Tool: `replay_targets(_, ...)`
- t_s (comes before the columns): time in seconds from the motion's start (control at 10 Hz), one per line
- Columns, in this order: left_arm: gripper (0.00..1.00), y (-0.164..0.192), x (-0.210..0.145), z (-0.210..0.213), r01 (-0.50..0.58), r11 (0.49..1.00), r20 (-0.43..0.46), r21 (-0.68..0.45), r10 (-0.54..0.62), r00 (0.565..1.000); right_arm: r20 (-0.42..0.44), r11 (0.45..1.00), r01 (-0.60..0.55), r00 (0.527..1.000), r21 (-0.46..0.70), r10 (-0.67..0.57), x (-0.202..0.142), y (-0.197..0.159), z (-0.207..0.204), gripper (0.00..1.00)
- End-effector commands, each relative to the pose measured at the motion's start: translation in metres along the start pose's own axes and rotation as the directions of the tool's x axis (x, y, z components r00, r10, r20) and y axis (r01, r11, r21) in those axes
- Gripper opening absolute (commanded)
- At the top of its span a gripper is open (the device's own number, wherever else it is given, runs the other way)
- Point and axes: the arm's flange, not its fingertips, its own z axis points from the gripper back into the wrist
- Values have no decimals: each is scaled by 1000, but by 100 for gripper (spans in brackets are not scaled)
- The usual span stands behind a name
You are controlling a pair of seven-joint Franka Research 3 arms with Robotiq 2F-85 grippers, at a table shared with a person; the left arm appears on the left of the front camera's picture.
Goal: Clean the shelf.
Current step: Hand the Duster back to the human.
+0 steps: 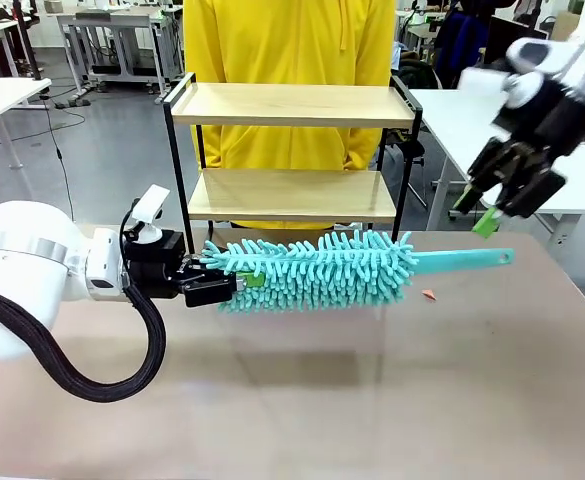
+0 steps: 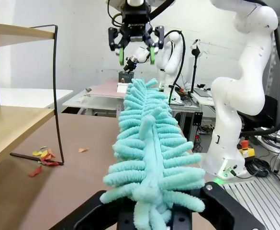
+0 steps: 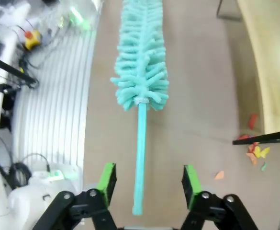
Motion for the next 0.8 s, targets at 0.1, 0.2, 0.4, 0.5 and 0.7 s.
replay_targets(0.1,0,-1,3,0,5,1000,-1,-5,-5,1000,253,998,63,965,24,-67,-51,2,44,100)
replay_targets(0.2,0,-1,3,0,5,1000,-1,-5,-5,1000,307,997,76,949,10,-75,-65,5,54,100)
replay_targets(0.4,0,-1,3,0,5,1000,-1,-5,-5,1000,363,995,103,926,5,-98,-82,3,61,100)
replay_targets(0.5,0,-1,3,0,5,1000,-1,-5,-5,1000,382,998,65,922,18,-67,-82,-3,60,100)
replay_targets(0.7,18,0,0,0,0,1000,-2,-2,0,1000,324,992,127,938,6,-122,-84,6,68,100)
